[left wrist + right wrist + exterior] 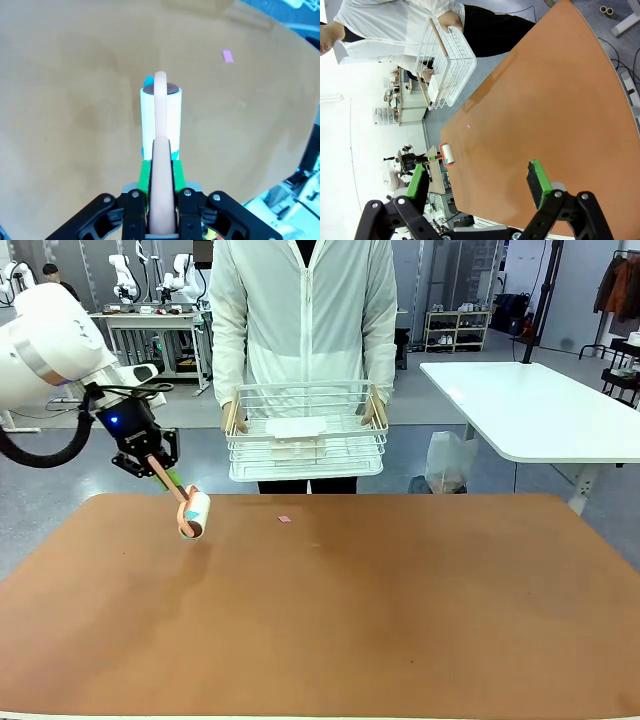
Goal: Clean the table.
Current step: Clean the table with the Lint Roller when the human lifts the Dish drying rack.
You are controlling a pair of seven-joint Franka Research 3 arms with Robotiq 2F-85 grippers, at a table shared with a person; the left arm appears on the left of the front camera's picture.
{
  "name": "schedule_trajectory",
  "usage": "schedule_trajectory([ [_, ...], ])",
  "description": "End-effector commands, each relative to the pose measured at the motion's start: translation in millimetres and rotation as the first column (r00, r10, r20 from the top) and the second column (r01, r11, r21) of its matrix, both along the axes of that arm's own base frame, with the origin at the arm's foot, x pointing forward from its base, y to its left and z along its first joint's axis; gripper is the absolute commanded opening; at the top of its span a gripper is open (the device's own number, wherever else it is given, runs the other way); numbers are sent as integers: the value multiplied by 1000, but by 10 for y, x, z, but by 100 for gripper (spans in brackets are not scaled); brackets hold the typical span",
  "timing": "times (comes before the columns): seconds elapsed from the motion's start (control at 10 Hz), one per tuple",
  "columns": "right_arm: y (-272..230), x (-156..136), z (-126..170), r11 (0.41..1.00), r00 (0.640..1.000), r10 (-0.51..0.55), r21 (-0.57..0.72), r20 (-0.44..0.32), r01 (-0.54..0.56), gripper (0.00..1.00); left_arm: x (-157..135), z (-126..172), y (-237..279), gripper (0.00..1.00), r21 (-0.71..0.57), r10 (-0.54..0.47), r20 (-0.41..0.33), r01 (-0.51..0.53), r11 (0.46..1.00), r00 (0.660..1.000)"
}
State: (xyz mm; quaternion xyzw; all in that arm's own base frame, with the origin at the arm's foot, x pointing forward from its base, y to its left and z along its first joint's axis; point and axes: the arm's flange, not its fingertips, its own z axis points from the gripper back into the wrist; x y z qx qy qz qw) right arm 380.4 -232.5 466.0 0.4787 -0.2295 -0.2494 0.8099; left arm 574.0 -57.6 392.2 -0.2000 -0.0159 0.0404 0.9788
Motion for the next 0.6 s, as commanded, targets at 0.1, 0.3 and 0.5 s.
schedule_trajectory([
  [0.1, 12, -17, 5, 1000, 1000, 6, 6, 23, -6, 100, 571, 7, -324, 21, 49, 7, -57, -4, 999, 998],
  [0.3, 12, -17, 5, 1000, 1000, 6, 6, 23, -6, 100, 882, -64, -471, 21, 49, -17, -85, 21, 999, 996],
  [0.5, 12, -17, 5, 1000, 1000, 6, 6, 23, -6, 100, 1048, -150, -610, 21, 58, -89, -84, 94, 994, 992],
])
